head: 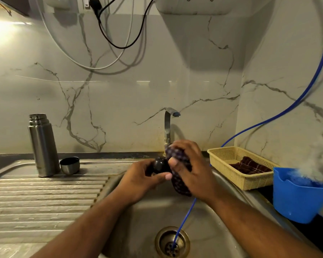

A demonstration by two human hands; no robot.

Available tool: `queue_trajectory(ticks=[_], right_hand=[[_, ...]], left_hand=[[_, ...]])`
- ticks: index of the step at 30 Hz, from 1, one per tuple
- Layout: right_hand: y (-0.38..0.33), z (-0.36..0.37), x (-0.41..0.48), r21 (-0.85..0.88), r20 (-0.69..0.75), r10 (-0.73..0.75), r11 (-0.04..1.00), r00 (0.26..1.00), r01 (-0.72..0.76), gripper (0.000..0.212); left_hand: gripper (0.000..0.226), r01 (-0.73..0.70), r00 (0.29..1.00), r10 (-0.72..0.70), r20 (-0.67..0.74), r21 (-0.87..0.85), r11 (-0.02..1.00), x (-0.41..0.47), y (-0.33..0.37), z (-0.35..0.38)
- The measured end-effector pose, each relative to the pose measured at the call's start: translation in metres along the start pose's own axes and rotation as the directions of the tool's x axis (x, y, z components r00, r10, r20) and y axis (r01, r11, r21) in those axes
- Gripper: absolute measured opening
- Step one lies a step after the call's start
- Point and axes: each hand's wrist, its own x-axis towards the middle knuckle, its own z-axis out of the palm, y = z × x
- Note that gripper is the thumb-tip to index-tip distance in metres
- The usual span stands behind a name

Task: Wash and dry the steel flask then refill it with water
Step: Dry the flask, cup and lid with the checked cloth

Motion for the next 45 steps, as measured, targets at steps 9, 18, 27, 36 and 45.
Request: queue_trajectory(ticks=[9,18,27,36,45], right_hand=[[0.006,0.004,0.001,-0.037,0.048,0.084,0.996,0.995,-0.082,0.038],[-0.007,0.009,-0.001,0.148,-0.017,0.146,0.979,0.989,-0.142,0.042],[0.012,-0.011,0.008,0.2,-0.056,0.682,0.723,0.729,-0.661,0.048],[0.035,-0.086,0.096,-0.362,-0.216,0.619,0.668,0.756,-0.65,0.063],[0.108,-0.115,0.089,-0.86,-0.202,0.777,0.151,0.597,-0.487,0.058]], left_hand=[[0.031,0.029,0.996,-0.025,-0.087,0.049,0.998,0.003,0.003,0.001],[0.036,0.043,0.992,-0.017,0.126,-0.209,0.977,0.0,-0.003,0.006],[0.039,-0.145,0.989,0.148,0.007,-0.178,0.973,-0.004,0.012,0.019],[0.033,0.069,0.993,-0.07,-0.096,-0.013,0.998,0.007,-0.034,0.007],[0.035,0.133,0.982,-0.133,-0.136,-0.01,0.991,0.018,-0.06,0.0]])
